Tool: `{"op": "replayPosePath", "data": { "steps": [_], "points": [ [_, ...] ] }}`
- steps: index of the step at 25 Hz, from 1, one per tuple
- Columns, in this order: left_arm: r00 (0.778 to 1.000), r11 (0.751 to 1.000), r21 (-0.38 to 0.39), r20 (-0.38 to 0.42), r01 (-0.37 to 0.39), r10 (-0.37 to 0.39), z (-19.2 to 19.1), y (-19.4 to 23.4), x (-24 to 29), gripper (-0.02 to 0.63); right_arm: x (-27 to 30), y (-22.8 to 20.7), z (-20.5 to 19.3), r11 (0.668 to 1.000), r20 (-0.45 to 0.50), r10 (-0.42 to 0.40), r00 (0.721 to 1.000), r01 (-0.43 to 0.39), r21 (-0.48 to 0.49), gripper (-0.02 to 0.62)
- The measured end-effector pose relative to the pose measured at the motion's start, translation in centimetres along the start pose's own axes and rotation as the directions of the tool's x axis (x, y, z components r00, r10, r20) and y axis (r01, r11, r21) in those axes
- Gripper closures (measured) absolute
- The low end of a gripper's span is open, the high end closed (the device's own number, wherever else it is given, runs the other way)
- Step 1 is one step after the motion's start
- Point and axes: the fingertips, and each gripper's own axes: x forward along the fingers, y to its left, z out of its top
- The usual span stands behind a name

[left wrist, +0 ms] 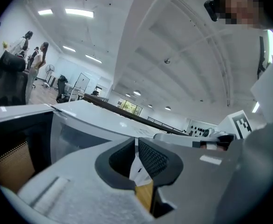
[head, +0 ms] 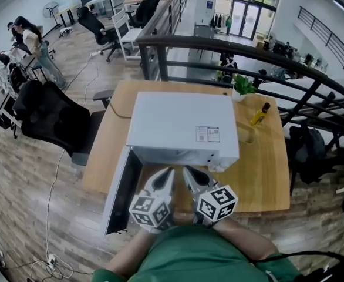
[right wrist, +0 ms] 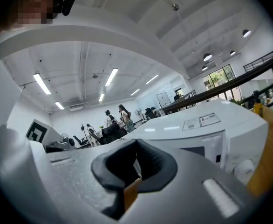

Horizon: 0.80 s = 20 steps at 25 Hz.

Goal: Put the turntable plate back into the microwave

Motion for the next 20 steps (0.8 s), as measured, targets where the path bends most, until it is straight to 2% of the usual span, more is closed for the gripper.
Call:
{"op": "replayPosePath", "data": {
  "steps": [9, 20],
  "points": [
    [0.999, 0.998, 0.058, 0.041, 0.002, -0.004, 1.9, -0.4, -0.2, 0.575, -0.7, -0.6, 1.8, 0.997, 0.056, -0.045, 0.997, 0.049, -0.061, 0.592],
    [0.998, 0.999, 0.048, 0.054, -0.009, 0.006, 1.8, 0.4, -0.8, 0.575, -0.9, -0.6, 0.7, 0.997, 0.039, -0.056, 0.998, 0.058, -0.058, 0.592]
  ]
}}
